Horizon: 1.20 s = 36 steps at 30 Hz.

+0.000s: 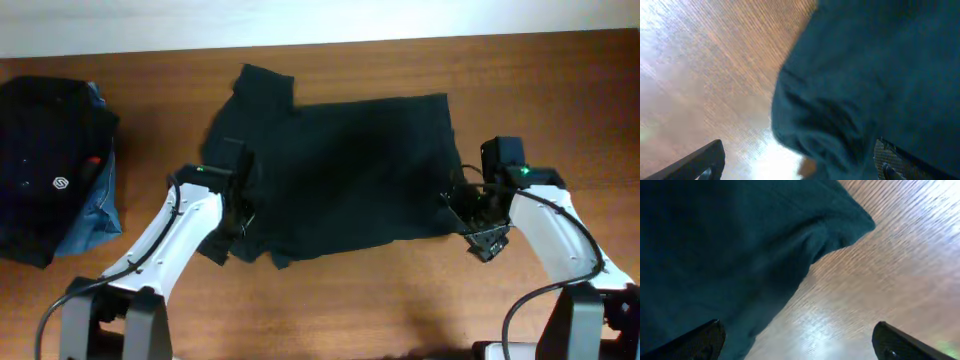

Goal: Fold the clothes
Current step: 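Lower both grippers and grasp the shirt's near hem corners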

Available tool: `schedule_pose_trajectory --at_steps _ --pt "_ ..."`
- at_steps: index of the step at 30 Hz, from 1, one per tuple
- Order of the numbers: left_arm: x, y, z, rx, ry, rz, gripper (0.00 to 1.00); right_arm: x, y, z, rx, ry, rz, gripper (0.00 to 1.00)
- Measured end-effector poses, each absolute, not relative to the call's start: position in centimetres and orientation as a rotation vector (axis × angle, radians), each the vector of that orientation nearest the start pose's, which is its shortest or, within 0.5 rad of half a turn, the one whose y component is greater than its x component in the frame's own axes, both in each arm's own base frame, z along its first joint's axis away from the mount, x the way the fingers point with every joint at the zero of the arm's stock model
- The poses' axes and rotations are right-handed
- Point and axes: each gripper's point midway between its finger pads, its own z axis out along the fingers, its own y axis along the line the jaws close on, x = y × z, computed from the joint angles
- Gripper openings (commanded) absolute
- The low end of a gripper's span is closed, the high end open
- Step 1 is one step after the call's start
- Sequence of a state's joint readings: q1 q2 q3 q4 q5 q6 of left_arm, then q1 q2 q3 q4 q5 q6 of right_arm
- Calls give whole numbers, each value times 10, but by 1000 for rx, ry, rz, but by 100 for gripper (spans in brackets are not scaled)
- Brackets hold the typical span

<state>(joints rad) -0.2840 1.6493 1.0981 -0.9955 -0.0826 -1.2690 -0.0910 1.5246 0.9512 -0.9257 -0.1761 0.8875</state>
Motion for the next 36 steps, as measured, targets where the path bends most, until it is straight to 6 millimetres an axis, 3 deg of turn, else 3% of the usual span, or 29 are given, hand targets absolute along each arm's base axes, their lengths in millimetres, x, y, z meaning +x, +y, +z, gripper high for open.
schedule_pose_trajectory --at_steps 2,7,12,21,27,30,33,36 --pt "281 -66 48 -1483 2668 53 89 267 6 51 1521 2729 301 99" --pt "297 -67 40 -1511 2571 -14 89 276 -2 50 1601 2635 269 99" --pt "293 -65 29 -1569 2555 27 84 283 -6 44 1638 2594 246 99" --pt "283 -66 10 -1609 2608 90 79 278 -13 27 1675 2623 146 99" --pt "274 -67 10 -1635 2639 111 61 275 -15 10 1698 2655 96 95" --pt "273 -68 10 -1644 2640 105 45 274 -16 -3 1713 2676 66 86" --pt "273 -68 10 -1643 2645 102 33 279 -16 -5 1709 2669 79 79" --pt "273 -68 10 -1645 2644 103 20 283 -15 -5 1709 2669 84 66"
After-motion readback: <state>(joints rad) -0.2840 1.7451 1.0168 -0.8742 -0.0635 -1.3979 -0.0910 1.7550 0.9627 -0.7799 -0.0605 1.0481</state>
